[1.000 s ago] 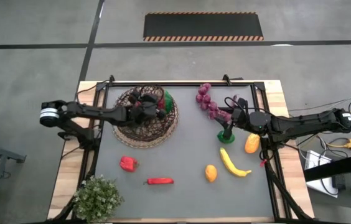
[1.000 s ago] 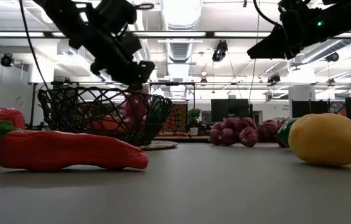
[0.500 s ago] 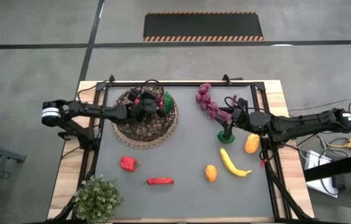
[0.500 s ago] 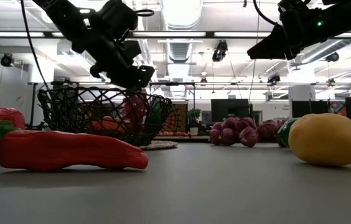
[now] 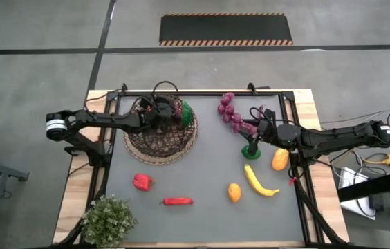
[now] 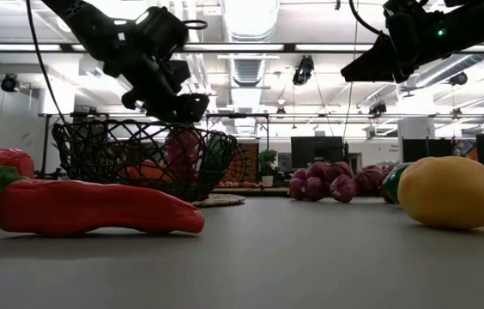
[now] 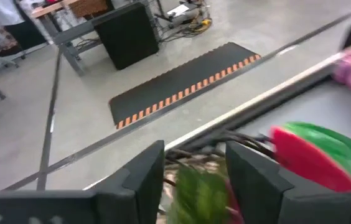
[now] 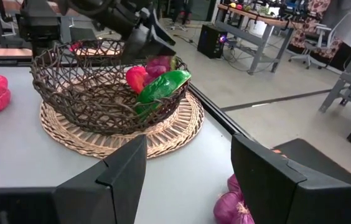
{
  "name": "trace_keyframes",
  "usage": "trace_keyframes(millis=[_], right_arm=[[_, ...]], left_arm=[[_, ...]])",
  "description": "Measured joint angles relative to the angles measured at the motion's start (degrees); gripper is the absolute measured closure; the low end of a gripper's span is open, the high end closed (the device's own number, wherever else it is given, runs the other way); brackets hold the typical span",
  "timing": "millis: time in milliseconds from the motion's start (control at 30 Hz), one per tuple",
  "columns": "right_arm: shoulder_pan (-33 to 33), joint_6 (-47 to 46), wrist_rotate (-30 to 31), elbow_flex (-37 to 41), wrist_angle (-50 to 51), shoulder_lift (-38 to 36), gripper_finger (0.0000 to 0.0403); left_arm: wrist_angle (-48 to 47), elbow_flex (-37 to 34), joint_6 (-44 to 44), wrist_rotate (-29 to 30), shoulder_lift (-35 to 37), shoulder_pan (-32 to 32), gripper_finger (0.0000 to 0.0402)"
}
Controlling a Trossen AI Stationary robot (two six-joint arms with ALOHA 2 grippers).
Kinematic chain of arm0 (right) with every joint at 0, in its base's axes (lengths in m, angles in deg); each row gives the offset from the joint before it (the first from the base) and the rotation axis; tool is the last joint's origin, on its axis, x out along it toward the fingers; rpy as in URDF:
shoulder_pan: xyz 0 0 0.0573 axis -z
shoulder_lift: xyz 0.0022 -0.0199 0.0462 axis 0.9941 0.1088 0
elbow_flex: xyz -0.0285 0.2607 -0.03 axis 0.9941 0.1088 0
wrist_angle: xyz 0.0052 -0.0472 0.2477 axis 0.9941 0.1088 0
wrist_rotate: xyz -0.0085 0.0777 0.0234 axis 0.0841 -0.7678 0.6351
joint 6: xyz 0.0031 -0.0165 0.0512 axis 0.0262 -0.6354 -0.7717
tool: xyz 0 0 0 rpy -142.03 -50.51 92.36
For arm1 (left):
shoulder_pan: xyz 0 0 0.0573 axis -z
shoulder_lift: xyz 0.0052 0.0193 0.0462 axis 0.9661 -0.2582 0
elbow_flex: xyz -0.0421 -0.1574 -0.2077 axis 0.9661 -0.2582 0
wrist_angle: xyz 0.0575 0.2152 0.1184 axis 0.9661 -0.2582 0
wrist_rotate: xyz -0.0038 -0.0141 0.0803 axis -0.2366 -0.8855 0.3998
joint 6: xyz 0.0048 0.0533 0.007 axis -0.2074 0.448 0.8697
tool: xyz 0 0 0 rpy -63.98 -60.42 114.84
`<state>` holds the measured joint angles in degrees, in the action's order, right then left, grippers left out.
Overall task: Build produce basket
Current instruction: Put the grapes into the wire basket, then put the lime into the wire basket
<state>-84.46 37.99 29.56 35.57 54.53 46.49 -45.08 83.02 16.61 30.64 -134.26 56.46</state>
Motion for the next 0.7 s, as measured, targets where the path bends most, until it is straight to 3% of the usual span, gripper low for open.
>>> trace_keyframes(millis=[367, 700], right_arm=[[0.0, 1.6, 0.0, 0.0, 0.1, 0.0, 0.0184], [0.0, 8.6, 0.0, 0.0, -0.3, 0.0, 0.0184]], left_arm=[[0.1, 2.0, 1.0, 0.0, 0.7, -5.1, 0.0219], [-0.2, 2.8, 3.0, -4.6, 6.4, 0.8, 0.0219]])
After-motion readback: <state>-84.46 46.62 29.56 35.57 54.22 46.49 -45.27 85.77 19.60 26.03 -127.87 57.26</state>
